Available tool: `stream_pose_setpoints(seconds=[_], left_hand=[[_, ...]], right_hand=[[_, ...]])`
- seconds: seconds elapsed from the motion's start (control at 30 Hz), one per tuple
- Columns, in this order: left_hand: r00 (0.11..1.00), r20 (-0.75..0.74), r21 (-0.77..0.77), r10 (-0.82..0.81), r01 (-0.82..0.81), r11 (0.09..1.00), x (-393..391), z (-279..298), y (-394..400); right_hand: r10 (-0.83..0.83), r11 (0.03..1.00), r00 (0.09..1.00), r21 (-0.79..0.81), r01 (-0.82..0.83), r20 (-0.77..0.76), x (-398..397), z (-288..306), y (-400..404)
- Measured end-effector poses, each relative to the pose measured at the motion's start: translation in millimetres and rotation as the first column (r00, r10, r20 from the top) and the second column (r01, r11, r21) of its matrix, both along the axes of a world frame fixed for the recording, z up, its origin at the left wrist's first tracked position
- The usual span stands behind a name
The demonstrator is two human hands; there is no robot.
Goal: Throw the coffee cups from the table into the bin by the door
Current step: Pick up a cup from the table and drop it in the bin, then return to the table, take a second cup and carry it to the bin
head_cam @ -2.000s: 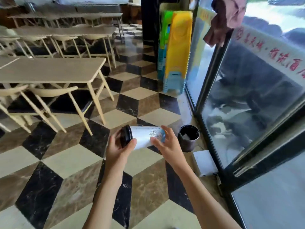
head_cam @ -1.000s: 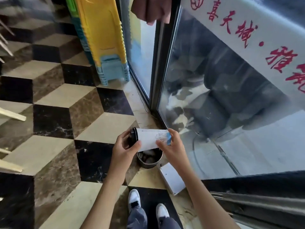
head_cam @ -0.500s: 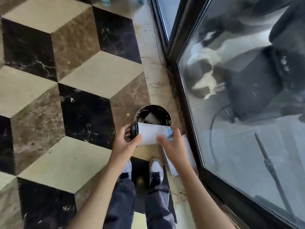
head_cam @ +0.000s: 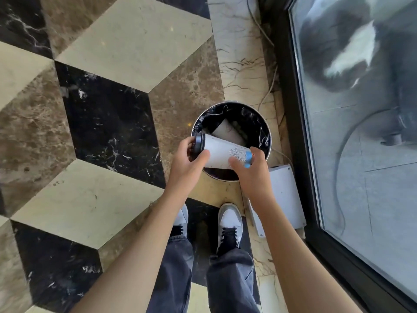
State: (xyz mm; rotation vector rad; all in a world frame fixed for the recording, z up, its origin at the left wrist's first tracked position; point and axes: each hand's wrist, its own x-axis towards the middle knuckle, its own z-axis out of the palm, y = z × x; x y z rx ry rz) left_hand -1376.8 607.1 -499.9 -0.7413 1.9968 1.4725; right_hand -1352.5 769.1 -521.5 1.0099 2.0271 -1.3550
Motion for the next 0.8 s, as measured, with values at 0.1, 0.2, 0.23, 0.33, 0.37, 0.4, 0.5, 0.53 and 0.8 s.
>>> stream_pose_setpoints(seconds=[0.1,0.2,0.23,0.33,0.37,0.4,0.5,0.53,0.8], left_hand=[[0.999,0.003,-0.014,-0.043,0.043,0.999,-4.4,-8.8,6.0],[0.997,0.001,-0.02,-0.081,0.081,0.997,-2.2,-10.8,7.5],[0.997,-0.005,-0.014,-0.081,0.081,0.997,-1.2,-9.1,7.2],[0.997,-0.032,-0.015,-0.071,0.071,0.997,0.6,-0.3,4.8],[0.997,-0.04,-0.022,-0.063,0.062,0.998,0.2,4.8,3.7],[0.997,-0.048,-0.026,-0.053,0.051,0.998,-0.9,11.0,2.5],[0.995,-0.089,-0.033,-0.034,0.031,0.999,-7.0,36.8,-1.5],[0.993,-0.11,-0.036,-0.033,0.029,0.999,-9.8,49.2,-2.6],[0.916,-0.401,-0.02,0.011,-0.021,1.0,-40.5,231.1,-16.5]], right_hand=[[-0.004,1.0,1.0,0.003,0.004,0.019,1.0,-11.1,2.2],[0.003,0.999,0.999,0.035,-0.005,0.043,3.7,-10.1,5.9],[-0.003,0.999,0.999,0.035,0.001,0.041,4.4,-7.7,7.3],[-0.009,1.0,1.0,0.03,0.009,0.025,4.1,5.4,10.7],[-0.01,1.0,1.0,0.027,0.009,0.015,2.9,12.9,11.4],[-0.013,1.0,1.0,0.016,0.013,-0.002,0.6,21.0,11.6],[0.002,1.0,0.998,0.002,-0.001,-0.07,-11.9,53.9,9.5],[0.017,1.0,0.995,0.009,-0.016,-0.096,-17.9,67.5,8.7],[0.157,0.986,0.912,0.119,-0.12,-0.38,-66.4,250.0,4.0]])
